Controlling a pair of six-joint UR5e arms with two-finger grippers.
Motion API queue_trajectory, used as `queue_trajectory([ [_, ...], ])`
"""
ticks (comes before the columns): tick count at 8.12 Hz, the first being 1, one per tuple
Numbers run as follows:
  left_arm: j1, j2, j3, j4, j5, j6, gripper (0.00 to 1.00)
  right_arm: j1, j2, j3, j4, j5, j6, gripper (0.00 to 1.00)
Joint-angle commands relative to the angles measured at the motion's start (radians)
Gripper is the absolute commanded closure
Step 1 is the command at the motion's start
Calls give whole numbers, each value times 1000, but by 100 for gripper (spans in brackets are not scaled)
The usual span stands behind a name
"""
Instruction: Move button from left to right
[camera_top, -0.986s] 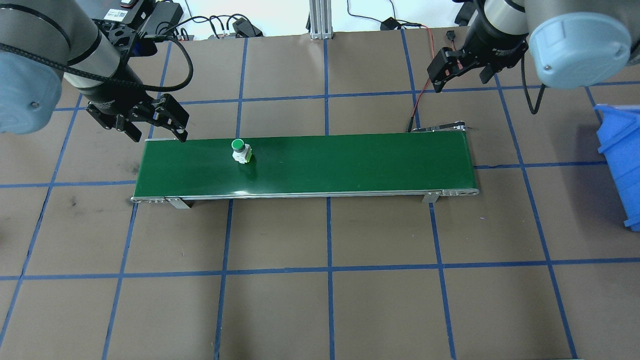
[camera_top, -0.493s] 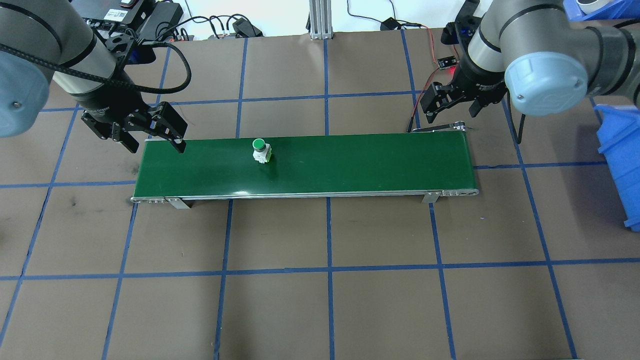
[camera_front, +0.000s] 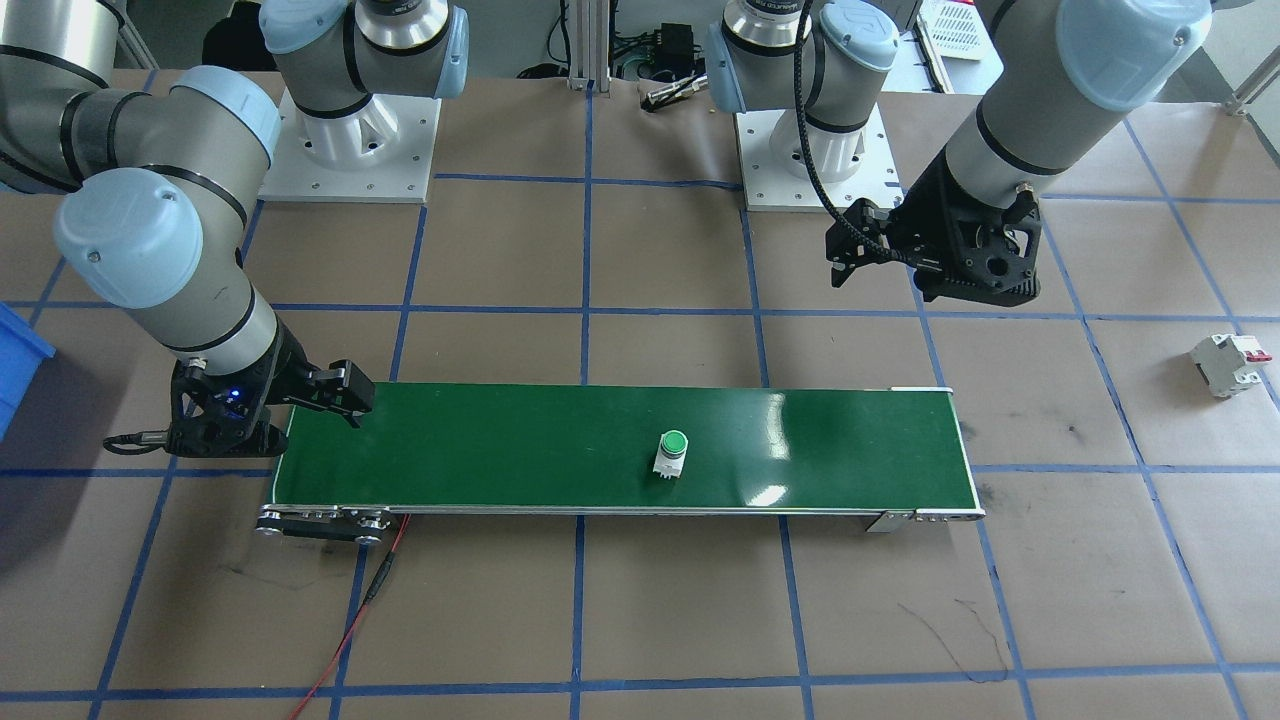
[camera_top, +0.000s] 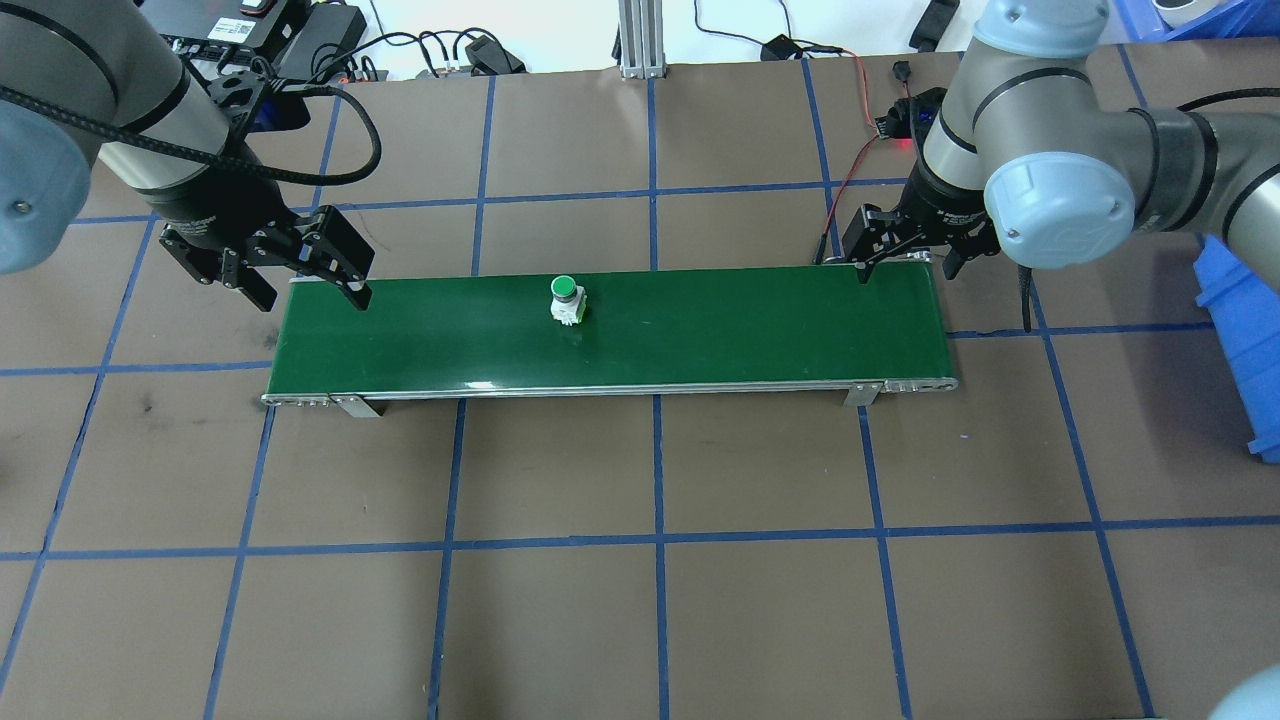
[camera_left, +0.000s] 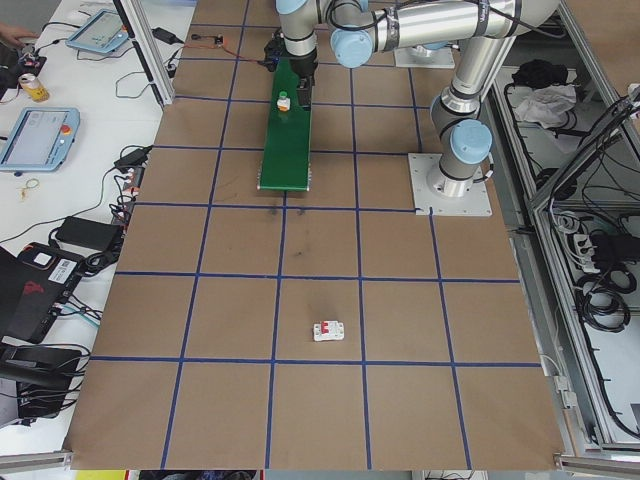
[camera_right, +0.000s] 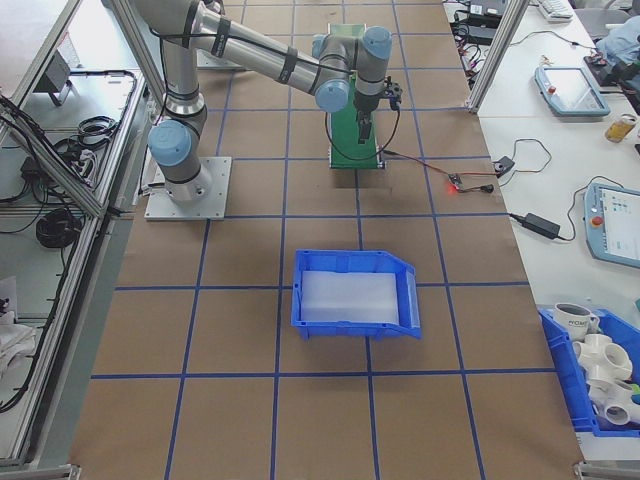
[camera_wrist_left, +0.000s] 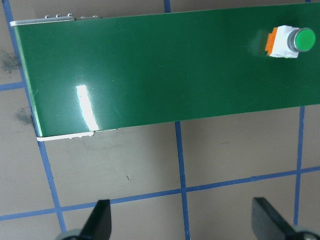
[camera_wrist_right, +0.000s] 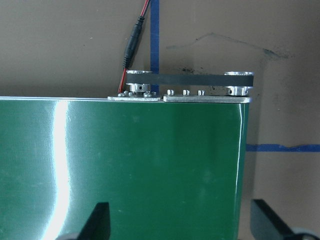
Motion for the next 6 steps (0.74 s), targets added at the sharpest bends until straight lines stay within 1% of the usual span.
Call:
queue_trajectory([
  [1, -32, 20, -1, -24, 11, -12, 0, 0, 2, 7, -11, 3, -16, 1],
  [3, -39, 26, -9, -43, 15, -33, 0, 0, 2, 10, -33, 38, -9, 1],
  [4, -39, 23, -9, -36, 12, -33, 0, 2, 2, 10, -48, 38, 31, 1],
  [5, -40, 31, -9, -35, 13, -33, 0, 6, 2, 10, -46, 40, 101, 1],
  [6, -40, 26, -9, -30, 12, -33, 0, 14, 0, 10, -49, 64, 120, 1],
])
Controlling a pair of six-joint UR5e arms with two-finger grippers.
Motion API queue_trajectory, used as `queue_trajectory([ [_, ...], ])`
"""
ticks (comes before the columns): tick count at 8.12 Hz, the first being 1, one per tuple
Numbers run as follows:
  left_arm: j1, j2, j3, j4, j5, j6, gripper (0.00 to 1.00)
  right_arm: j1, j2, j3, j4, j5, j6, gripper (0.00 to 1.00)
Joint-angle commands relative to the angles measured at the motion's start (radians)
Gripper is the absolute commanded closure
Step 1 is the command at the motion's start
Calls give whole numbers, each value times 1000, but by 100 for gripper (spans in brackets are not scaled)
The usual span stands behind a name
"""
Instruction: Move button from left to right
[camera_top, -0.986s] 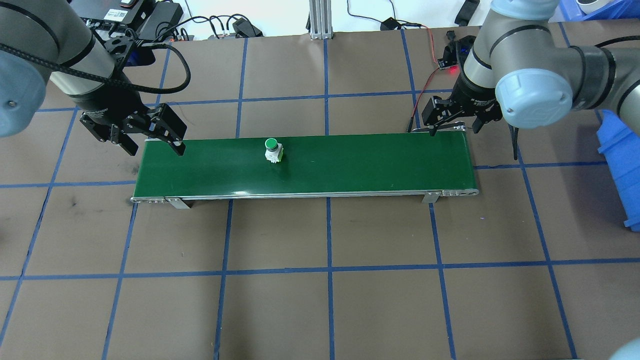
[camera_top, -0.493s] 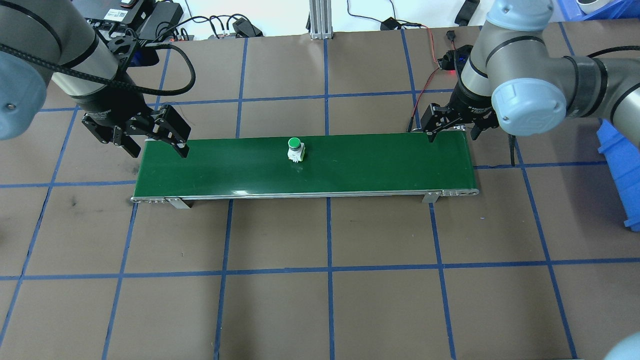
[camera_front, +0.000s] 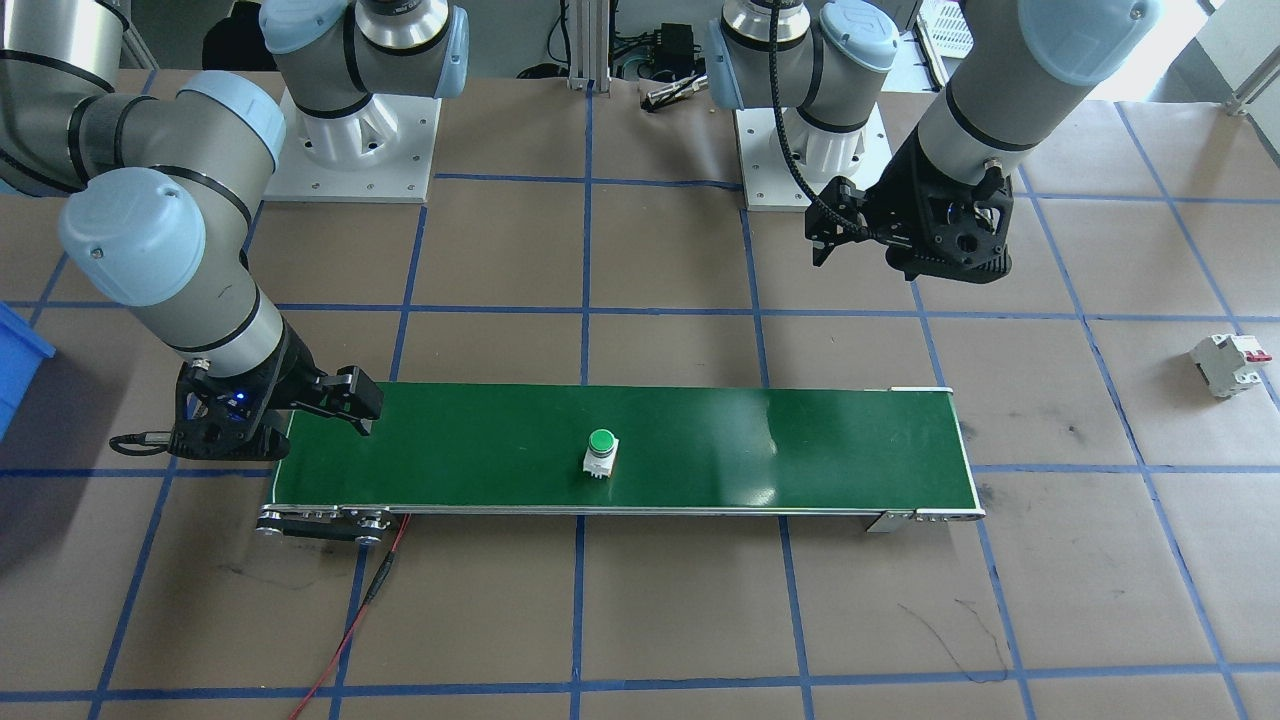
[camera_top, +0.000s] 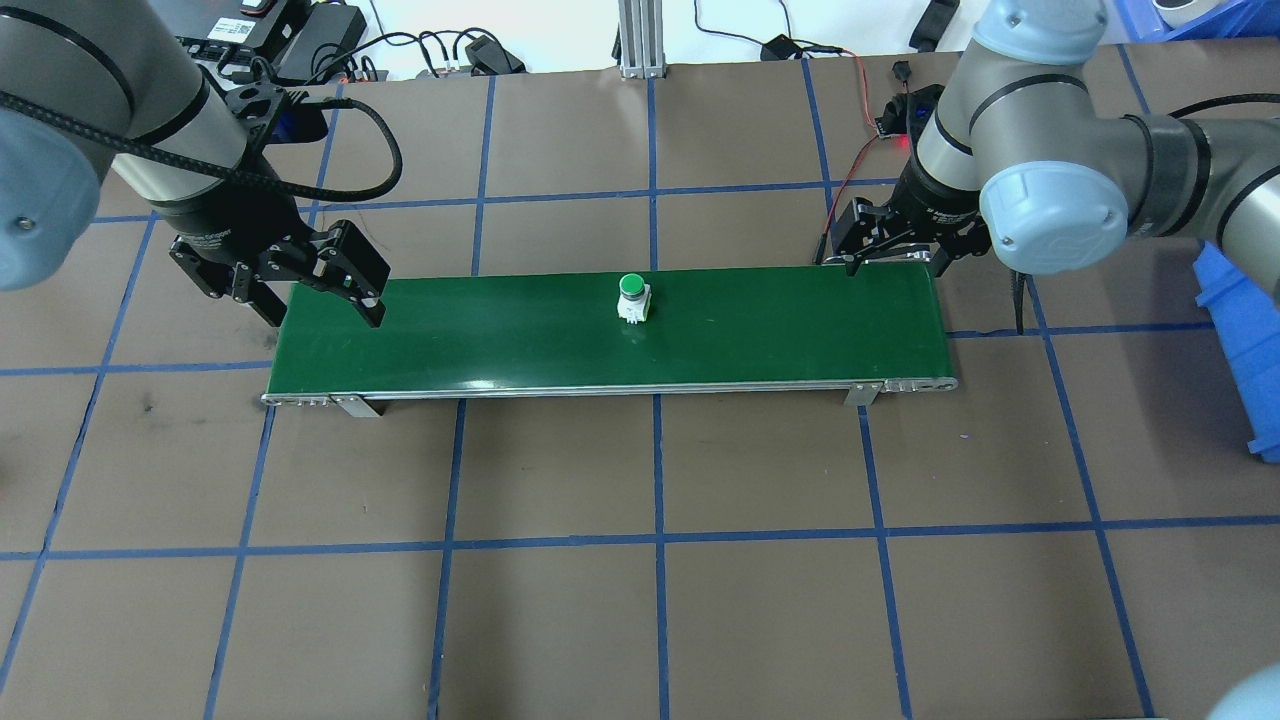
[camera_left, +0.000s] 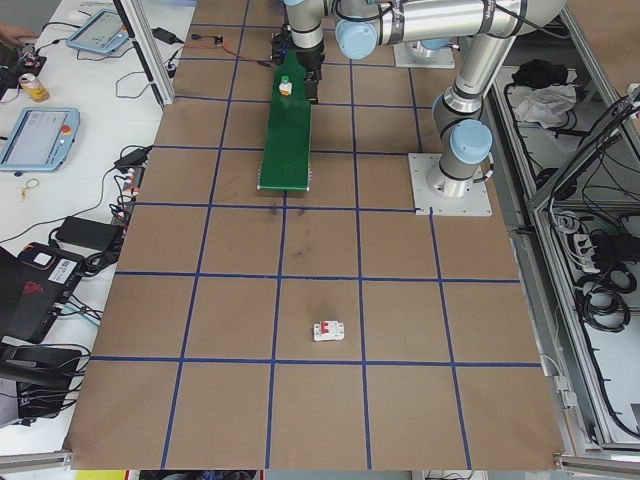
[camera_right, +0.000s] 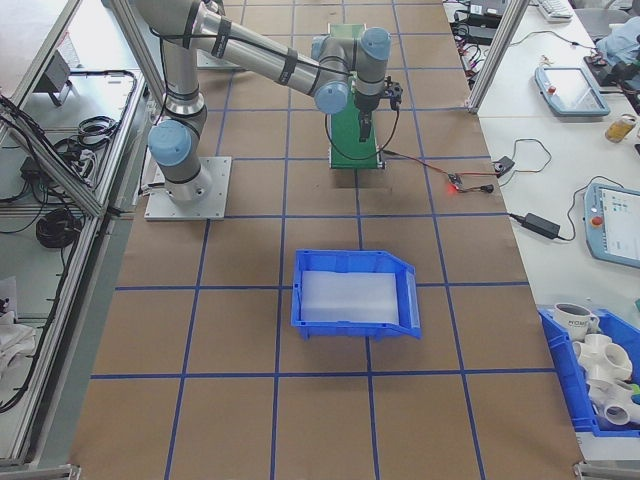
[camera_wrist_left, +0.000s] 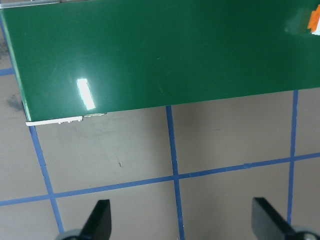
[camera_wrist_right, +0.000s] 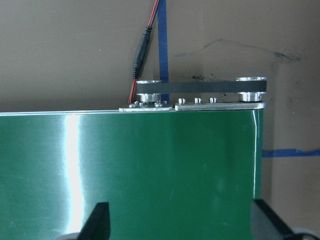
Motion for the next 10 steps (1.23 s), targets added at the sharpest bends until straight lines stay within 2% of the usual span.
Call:
queue_trajectory([
  [1, -1, 4, -2, 3, 0, 1, 0, 16, -5, 0, -16, 46, 123, 3],
  [4, -1, 7, -1, 4, -1, 5, 0, 47, -5, 0, -36, 52, 193, 2],
  [7, -1, 4, -1, 6, -1, 5, 0, 122, -2, -12, -103, 66, 269, 0],
  [9, -1, 7, -1, 6, 0, 8, 0, 159, 24, -13, -161, 86, 317, 0],
  [10, -1, 7, -2, 4, 0, 8, 0, 167, 50, -13, -171, 76, 314, 0],
])
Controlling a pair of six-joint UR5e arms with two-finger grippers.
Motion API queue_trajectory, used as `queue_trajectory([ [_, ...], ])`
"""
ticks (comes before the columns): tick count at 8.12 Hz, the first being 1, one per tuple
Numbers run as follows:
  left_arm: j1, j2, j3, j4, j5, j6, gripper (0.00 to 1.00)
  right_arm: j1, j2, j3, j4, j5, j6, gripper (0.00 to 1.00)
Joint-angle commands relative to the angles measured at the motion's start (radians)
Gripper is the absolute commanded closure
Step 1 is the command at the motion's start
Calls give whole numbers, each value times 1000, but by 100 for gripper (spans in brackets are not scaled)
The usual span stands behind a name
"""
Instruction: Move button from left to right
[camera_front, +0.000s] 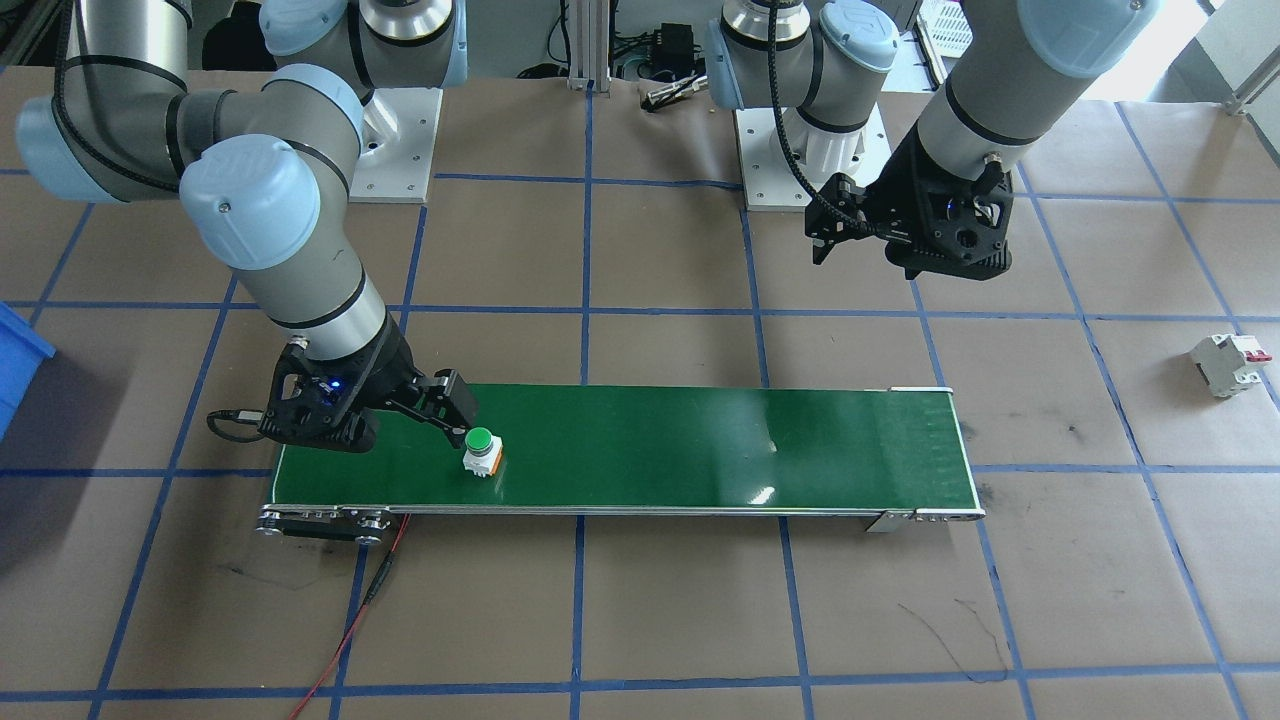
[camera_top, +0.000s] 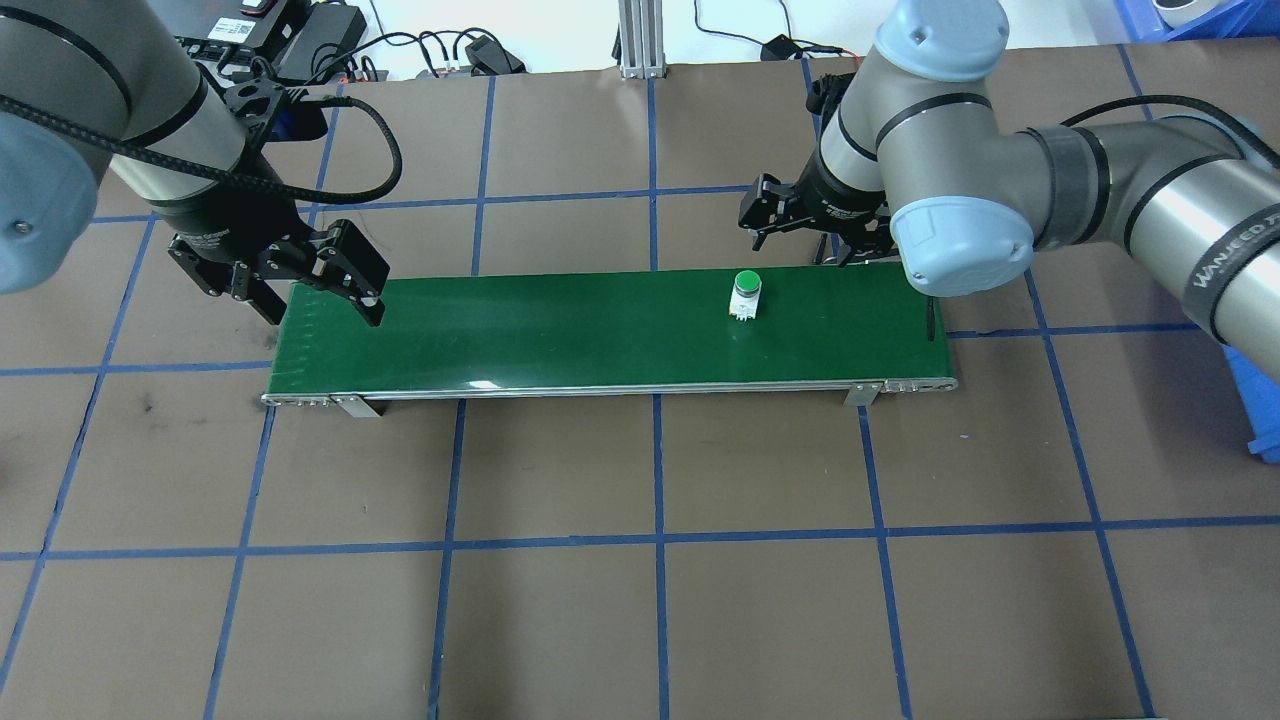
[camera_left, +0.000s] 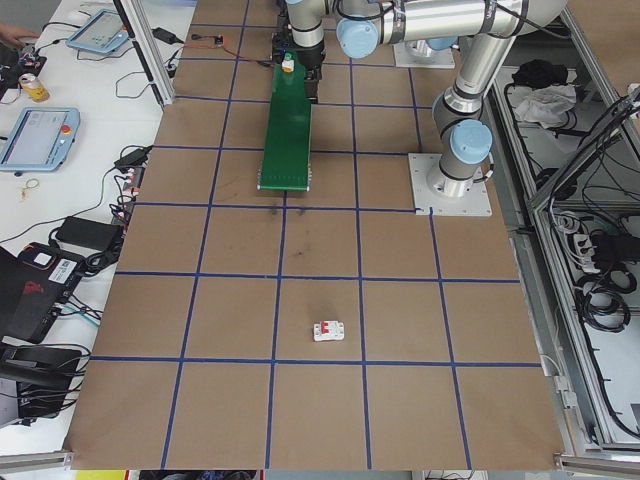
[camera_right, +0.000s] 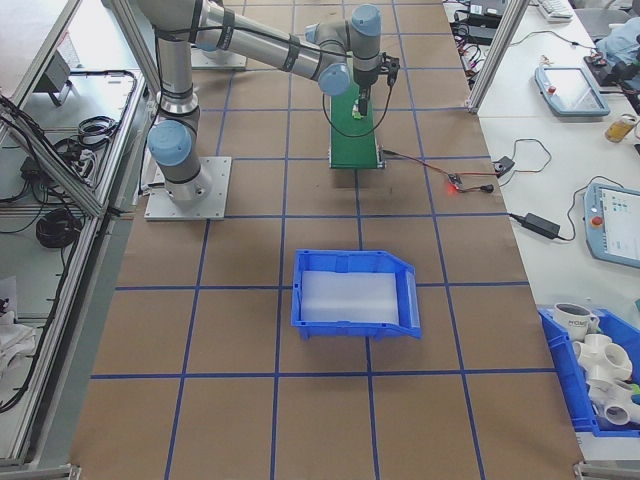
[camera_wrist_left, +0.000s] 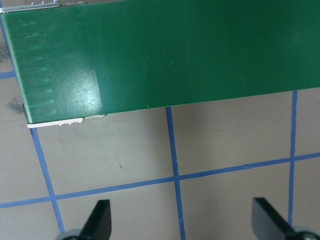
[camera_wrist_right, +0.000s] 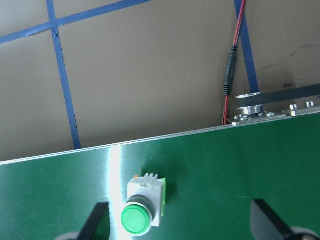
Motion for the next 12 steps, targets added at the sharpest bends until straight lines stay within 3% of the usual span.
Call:
queue_trajectory([
  [1, 0, 1, 2, 1, 0, 4, 0, 26, 78, 0, -34, -8, 7, 0],
  [2, 0, 4, 0, -1, -1, 4, 0, 26, 107, 0, -35, -11, 1, 0],
  [3, 0, 7, 3, -1, -1, 6, 0, 26, 127, 8, -35, -83, -45, 5],
  [4, 0, 5, 2, -1, -1, 6, 0, 24, 128, 8, -32, -141, -91, 19],
  [5, 0, -4, 6, 1, -1, 6, 0, 24, 126, 7, -23, -143, -94, 49],
  [6, 0, -4, 0, 1, -1, 6, 0, 23, 118, 0, 32, -142, -131, 69],
  [7, 0, 1, 0, 1, 0, 6, 0, 4, 117, -10, 52, -154, -257, 83],
  [8, 0, -1, 0, 2, -1, 7, 0, -69, 108, -44, 107, -197, -351, 89],
  [9, 0, -10, 0, 4, -1, 7, 0, -144, 85, -94, 220, -186, -446, 93],
  [12, 3, -16, -1, 82, -1, 6, 0, -342, 53, -199, 297, -243, -805, 93],
])
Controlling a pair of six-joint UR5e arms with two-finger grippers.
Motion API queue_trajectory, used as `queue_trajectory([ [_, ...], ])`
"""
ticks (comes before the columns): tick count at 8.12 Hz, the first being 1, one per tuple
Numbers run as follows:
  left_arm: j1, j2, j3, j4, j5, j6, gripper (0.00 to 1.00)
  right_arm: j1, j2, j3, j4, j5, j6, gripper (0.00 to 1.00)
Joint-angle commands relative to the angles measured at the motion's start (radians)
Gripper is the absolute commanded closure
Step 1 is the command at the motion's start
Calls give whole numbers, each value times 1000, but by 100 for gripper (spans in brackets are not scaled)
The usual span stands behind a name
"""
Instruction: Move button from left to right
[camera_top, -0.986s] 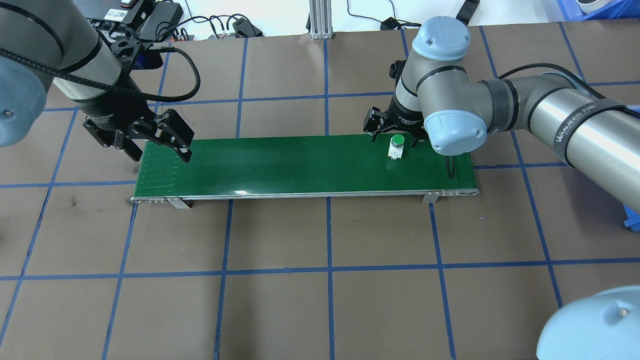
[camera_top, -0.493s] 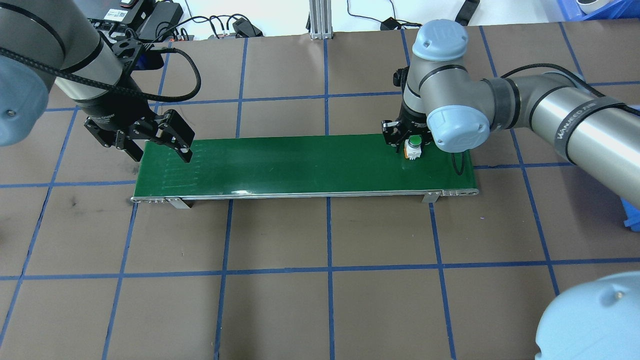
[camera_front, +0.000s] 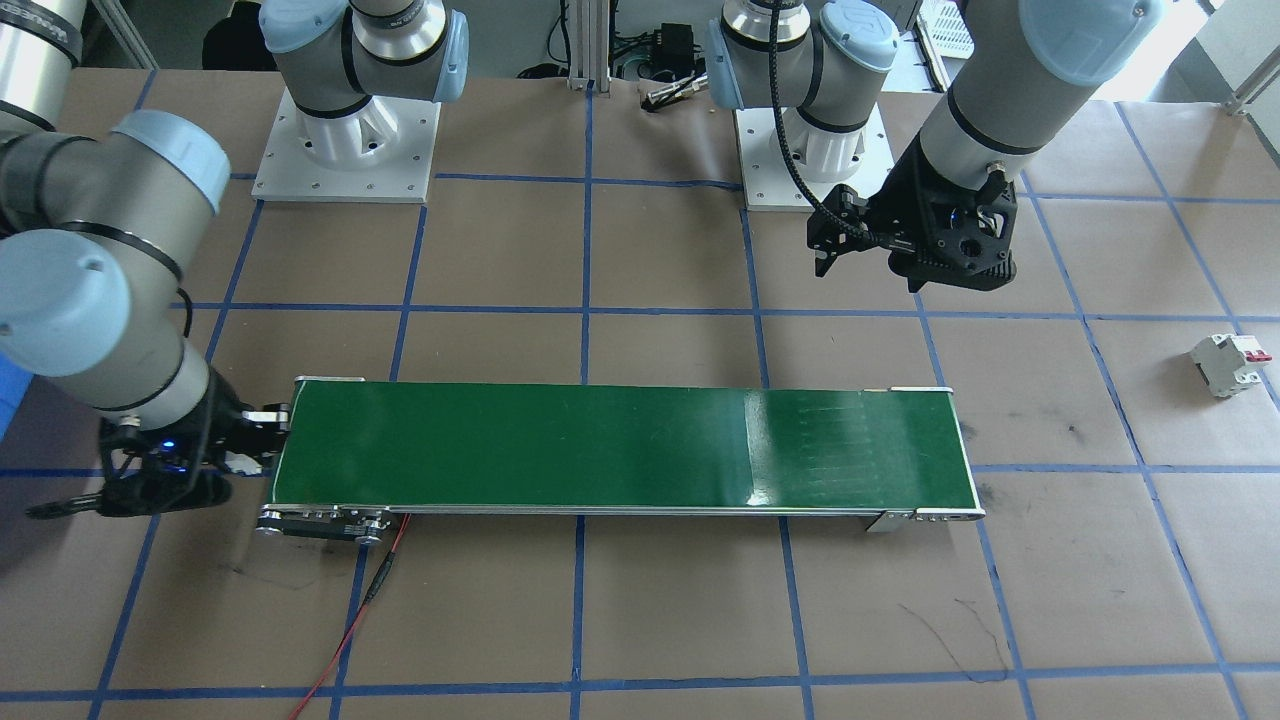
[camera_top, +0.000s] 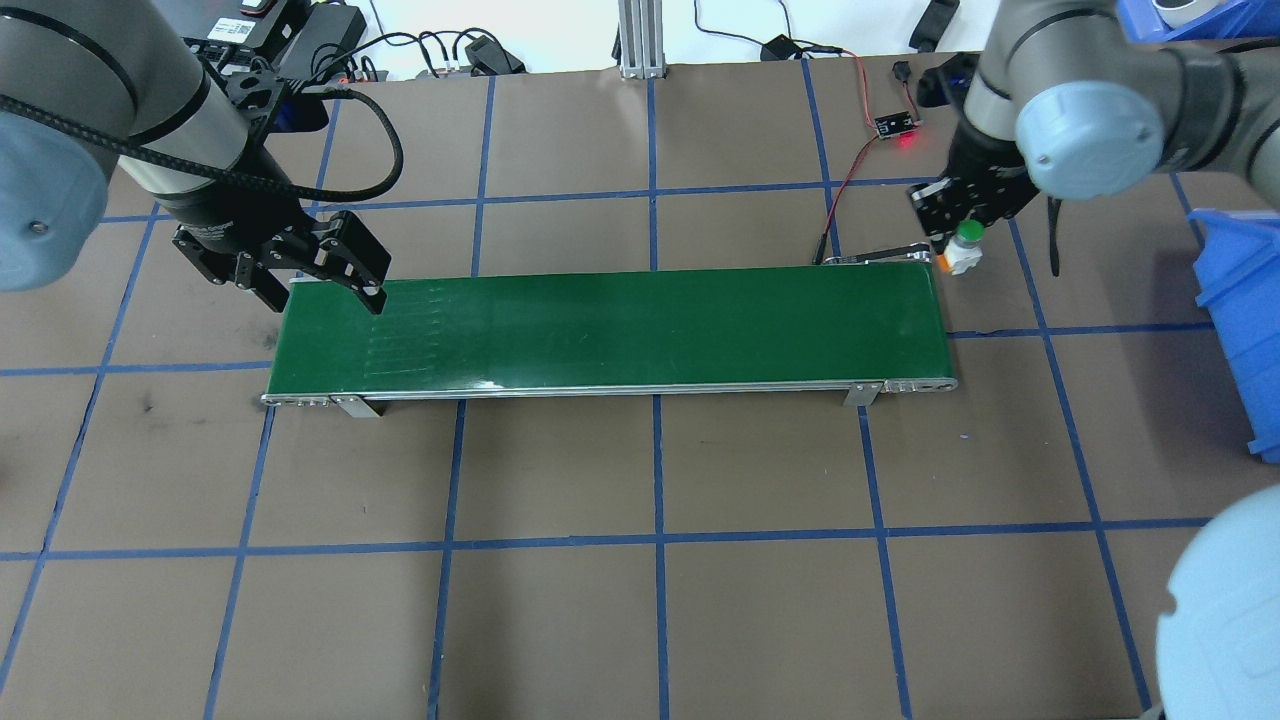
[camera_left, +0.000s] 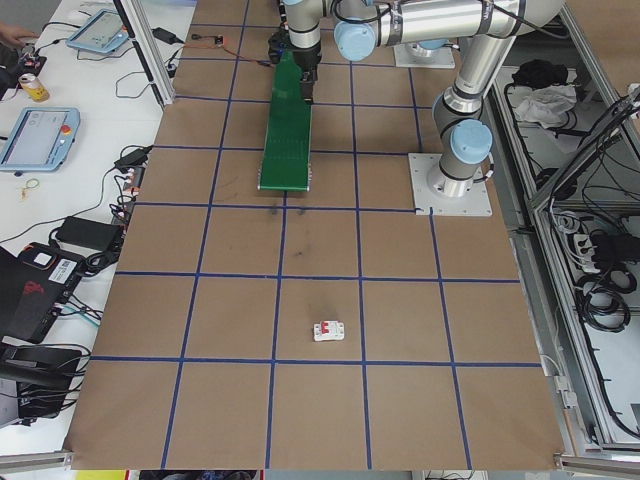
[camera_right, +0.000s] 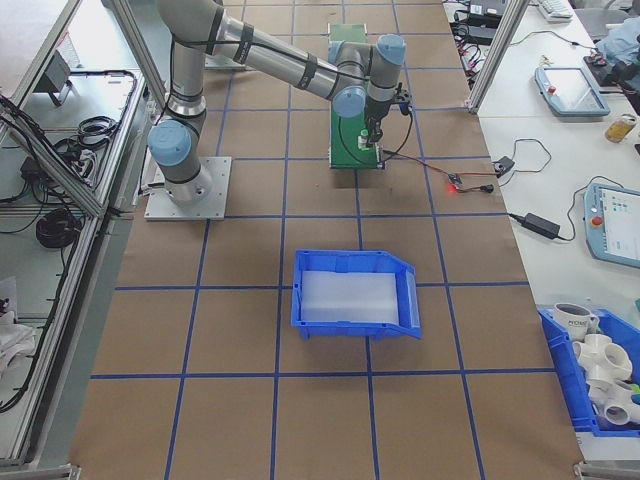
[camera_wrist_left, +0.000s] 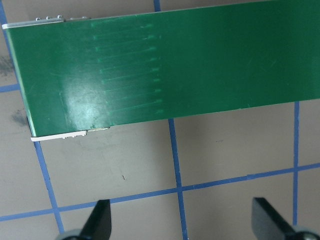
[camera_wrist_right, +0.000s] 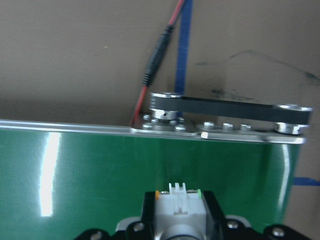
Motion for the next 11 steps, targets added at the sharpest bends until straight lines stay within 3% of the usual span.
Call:
queue_trajectory([
  [1, 3, 1, -1, 36, 0, 1, 0, -238, -50, -62, 50, -70, -427, 95],
  [3, 5, 1, 1, 37, 0, -1, 0, -481, -61, -60, 39, -54, -778, 97],
  [5, 5, 2, 0, 37, 0, -1, 0, -615, -33, -59, -100, -20, -1084, 97],
  [6, 3, -2, 1, 37, 0, -1, 0, -667, 23, -59, -177, -6, -1275, 97],
  [7, 3, 2, 6, 37, 0, -1, 0, -705, 89, -56, -243, 90, -1471, 93],
  [11, 3, 8, 0, 36, 1, 1, 0, -733, 212, -31, -321, 120, -1626, 83],
])
